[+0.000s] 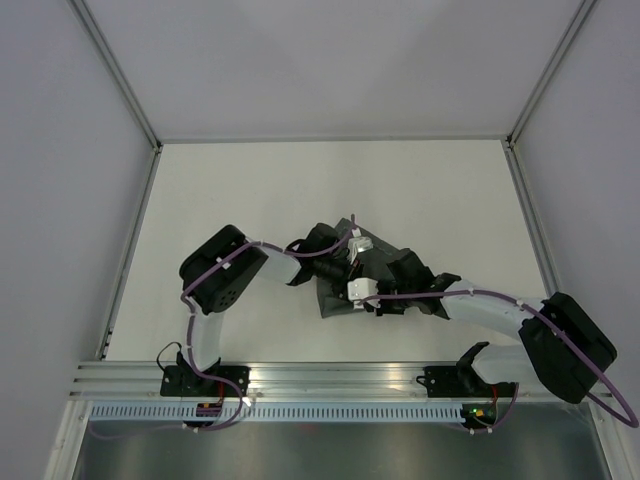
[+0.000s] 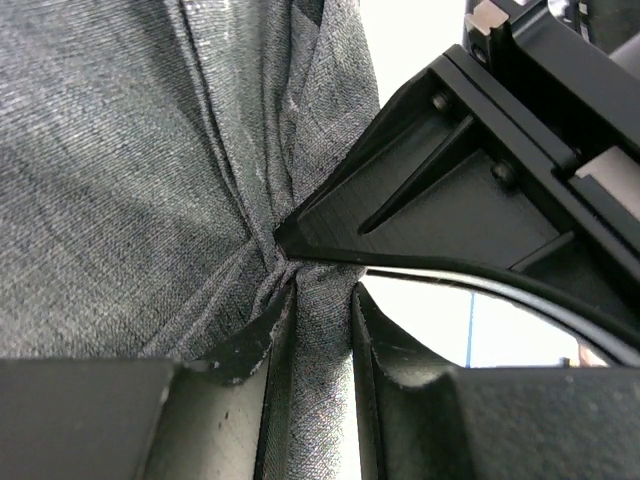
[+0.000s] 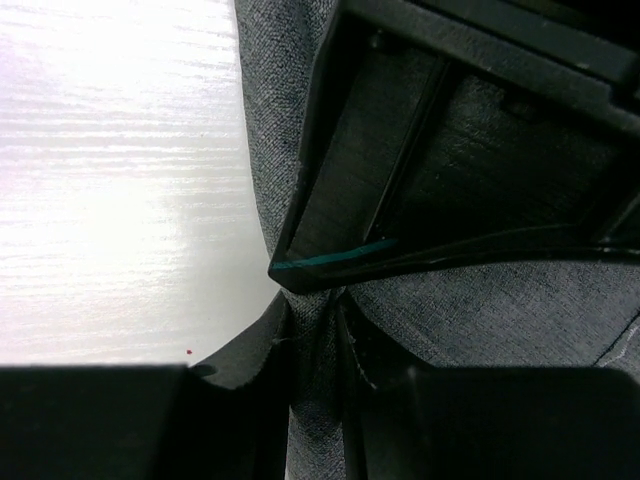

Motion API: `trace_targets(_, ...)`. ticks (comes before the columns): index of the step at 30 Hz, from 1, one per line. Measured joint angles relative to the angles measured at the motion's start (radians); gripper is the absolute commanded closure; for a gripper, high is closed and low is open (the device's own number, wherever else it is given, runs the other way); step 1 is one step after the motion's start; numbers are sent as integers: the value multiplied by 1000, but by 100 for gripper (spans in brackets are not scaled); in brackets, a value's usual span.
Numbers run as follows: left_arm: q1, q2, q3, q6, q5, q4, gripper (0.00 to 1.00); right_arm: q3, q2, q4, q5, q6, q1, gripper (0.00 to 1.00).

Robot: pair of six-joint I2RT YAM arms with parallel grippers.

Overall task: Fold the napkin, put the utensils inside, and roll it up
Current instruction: Roll the napkin at the center of the board.

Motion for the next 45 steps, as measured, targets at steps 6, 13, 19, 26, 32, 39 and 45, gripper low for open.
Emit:
trace_targets(6, 1, -109, -48, -2, -152, -68, 65, 81, 90, -34, -35, -11, -11, 90)
trace_targets(13, 19, -311, -113, -27, -319, -58, 64, 191, 193, -137, -124, -35, -58, 90)
trace_targets(19, 34, -490, -258, -40, -531, 28, 64, 367, 352, -333, -230, -99, -110, 90)
trace_targets(26, 11, -804, -521, -39, -771, 159, 61, 577, 555, -591, -374, -146, -192, 90)
trace_targets(32, -137, -893, -546, 116, -931, 157, 59, 693, 670, -732, -429, -156, -219, 89)
trace_targets(39, -306, -719, -387, 369, -1035, 34, 57, 792, 757, -844, -435, -149, -221, 89)
trace_targets(45, -358, -542, -304, 512, -1060, -25, 54, 833, 794, -890, -436, -134, -221, 89)
